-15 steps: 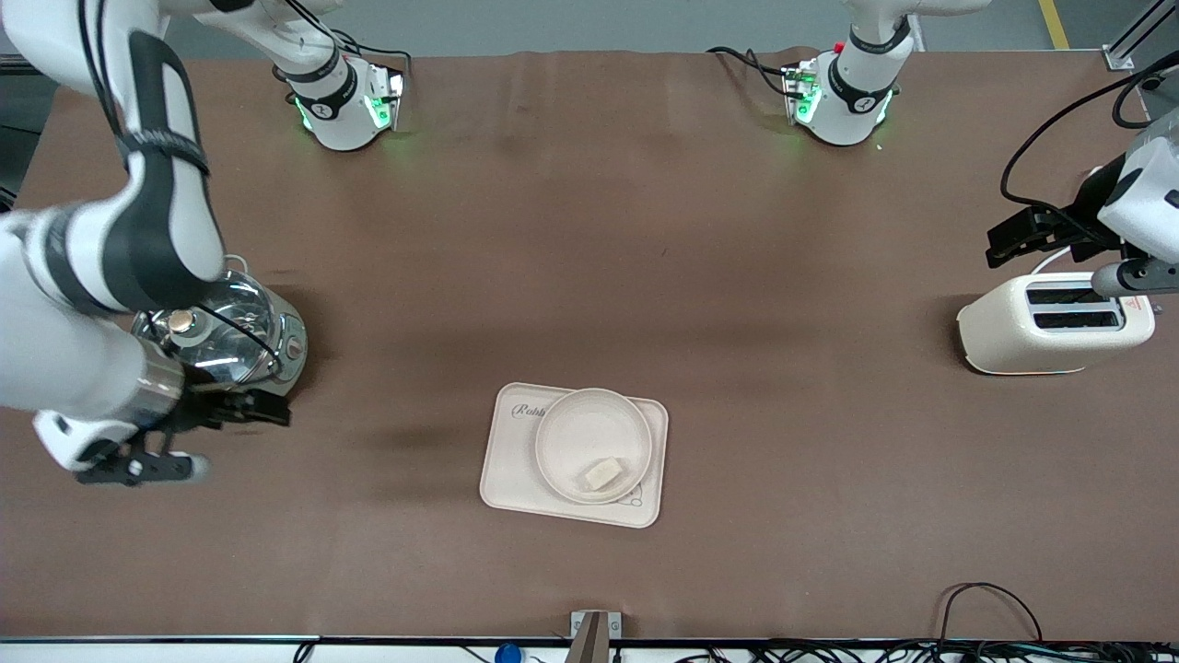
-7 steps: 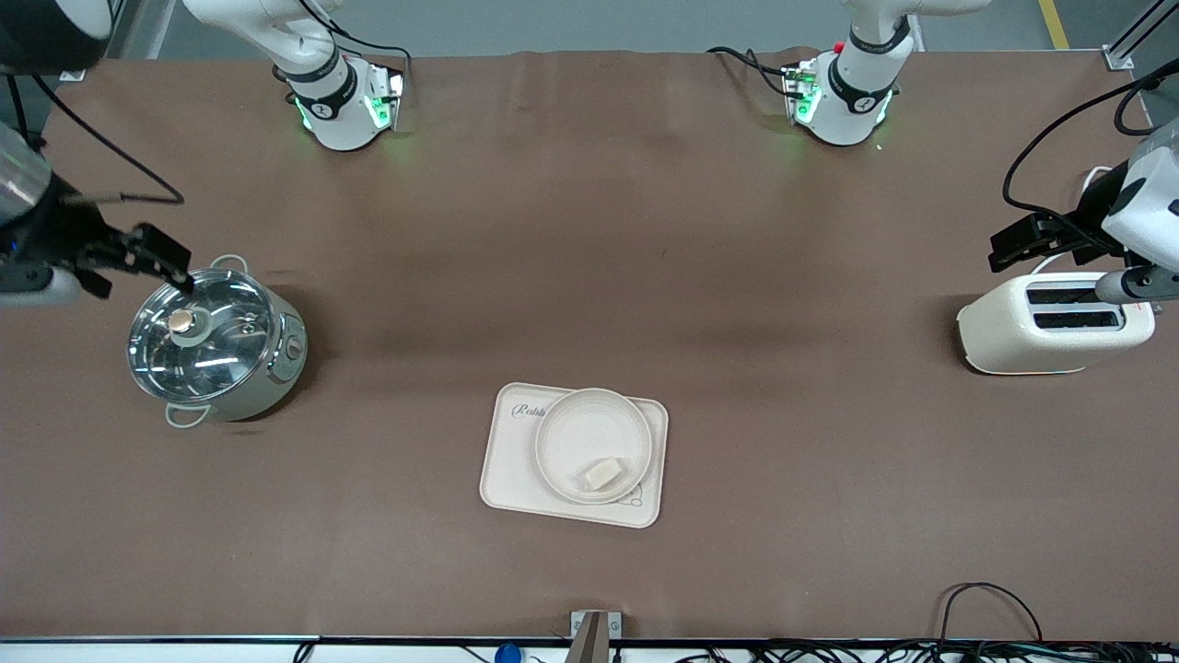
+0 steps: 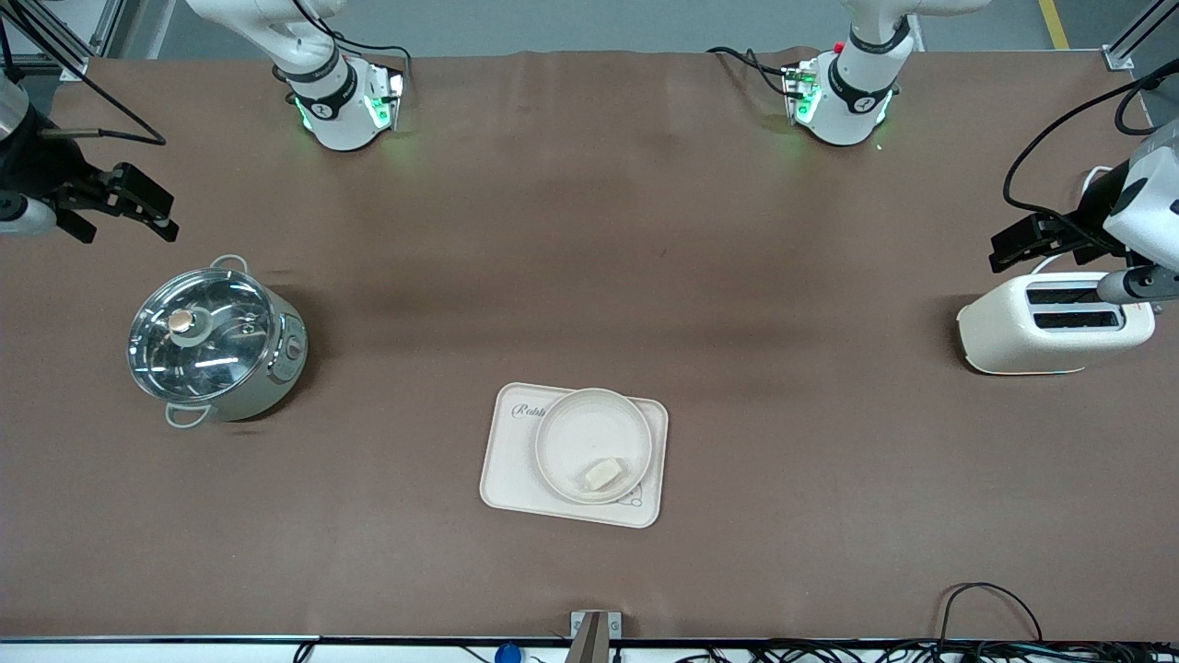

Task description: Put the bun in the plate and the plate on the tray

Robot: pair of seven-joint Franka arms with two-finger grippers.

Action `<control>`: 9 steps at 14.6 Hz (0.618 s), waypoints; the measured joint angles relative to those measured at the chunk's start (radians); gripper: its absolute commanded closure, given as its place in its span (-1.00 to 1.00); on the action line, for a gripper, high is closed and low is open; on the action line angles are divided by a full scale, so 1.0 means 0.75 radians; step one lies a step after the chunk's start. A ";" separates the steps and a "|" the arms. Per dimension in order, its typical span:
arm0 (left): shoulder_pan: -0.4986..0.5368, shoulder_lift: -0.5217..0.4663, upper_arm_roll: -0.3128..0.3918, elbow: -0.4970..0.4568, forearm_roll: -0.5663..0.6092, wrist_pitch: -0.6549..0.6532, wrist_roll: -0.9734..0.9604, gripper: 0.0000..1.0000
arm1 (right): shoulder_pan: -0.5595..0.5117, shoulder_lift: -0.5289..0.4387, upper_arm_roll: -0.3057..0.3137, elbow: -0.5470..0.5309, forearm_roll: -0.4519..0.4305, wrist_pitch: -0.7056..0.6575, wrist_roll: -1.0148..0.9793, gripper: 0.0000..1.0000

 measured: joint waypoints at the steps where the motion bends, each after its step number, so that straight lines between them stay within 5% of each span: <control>1: 0.000 0.000 0.000 0.000 0.000 0.000 0.000 -1.00 | 0.000 -0.002 0.001 0.010 0.000 -0.001 0.003 -1.00; 9: 0.000 0.000 0.000 0.000 0.000 0.000 -0.001 -1.00 | -0.043 0.030 -0.003 0.089 -0.005 0.001 0.006 -1.00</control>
